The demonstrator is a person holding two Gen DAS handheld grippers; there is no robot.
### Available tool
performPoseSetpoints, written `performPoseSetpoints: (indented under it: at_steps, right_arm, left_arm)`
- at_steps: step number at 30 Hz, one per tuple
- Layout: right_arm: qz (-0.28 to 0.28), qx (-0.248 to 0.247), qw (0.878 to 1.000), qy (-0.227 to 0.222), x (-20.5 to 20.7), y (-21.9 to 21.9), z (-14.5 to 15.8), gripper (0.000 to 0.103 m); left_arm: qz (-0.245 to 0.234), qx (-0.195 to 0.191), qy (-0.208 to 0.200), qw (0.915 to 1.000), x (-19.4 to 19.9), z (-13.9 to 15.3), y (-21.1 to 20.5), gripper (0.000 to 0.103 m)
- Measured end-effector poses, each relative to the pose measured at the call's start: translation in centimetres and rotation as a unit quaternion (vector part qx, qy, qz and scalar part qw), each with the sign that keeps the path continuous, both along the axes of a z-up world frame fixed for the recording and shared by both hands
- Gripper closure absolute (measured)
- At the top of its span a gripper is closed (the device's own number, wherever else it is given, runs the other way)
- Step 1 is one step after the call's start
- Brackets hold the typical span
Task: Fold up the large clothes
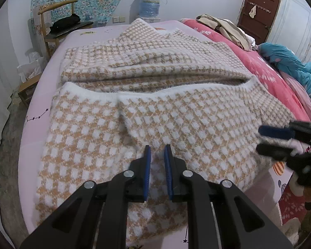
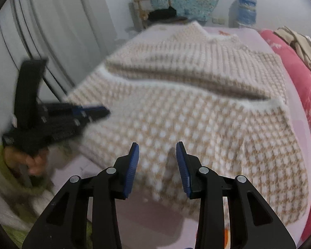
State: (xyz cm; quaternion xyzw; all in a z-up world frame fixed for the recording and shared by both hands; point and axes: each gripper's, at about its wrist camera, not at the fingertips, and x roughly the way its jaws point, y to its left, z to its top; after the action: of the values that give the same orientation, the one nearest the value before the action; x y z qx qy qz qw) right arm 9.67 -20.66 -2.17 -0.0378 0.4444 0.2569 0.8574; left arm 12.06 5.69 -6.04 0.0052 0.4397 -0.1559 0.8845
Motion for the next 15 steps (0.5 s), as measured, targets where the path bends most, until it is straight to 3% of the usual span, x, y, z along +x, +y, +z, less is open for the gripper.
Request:
performPoseSetpoints:
  at_steps: [5, 9, 12, 15]
  right_arm:
    - [-0.018, 0.013, 0.999, 0.024, 0.5, -0.6, -1.3, 0.068]
    - [-0.017, 0.000, 1.000, 0.016, 0.5, -0.4, -1.3, 0.068]
    - [-0.018, 0.003, 1.000, 0.017, 0.4, -0.3, -1.3, 0.068]
    - [-0.020, 0.004, 1.000, 0.017, 0.3, 0.0, -1.3, 0.068]
  left_arm:
    - [-0.001, 0.003, -0.022, 0.9998, -0.6, 1.1, 0.0, 0.090]
    - [-0.040, -0.009, -0.059, 0.9974, -2.3, 2.9, -1.0, 0.090]
    - [-0.075, -0.030, -0.046, 0.9956, -3.0, 2.9, -2.3, 0.088]
    - [-0.089, -0.014, -0.033, 0.9954, -3.2, 1.7, -3.7, 0.087]
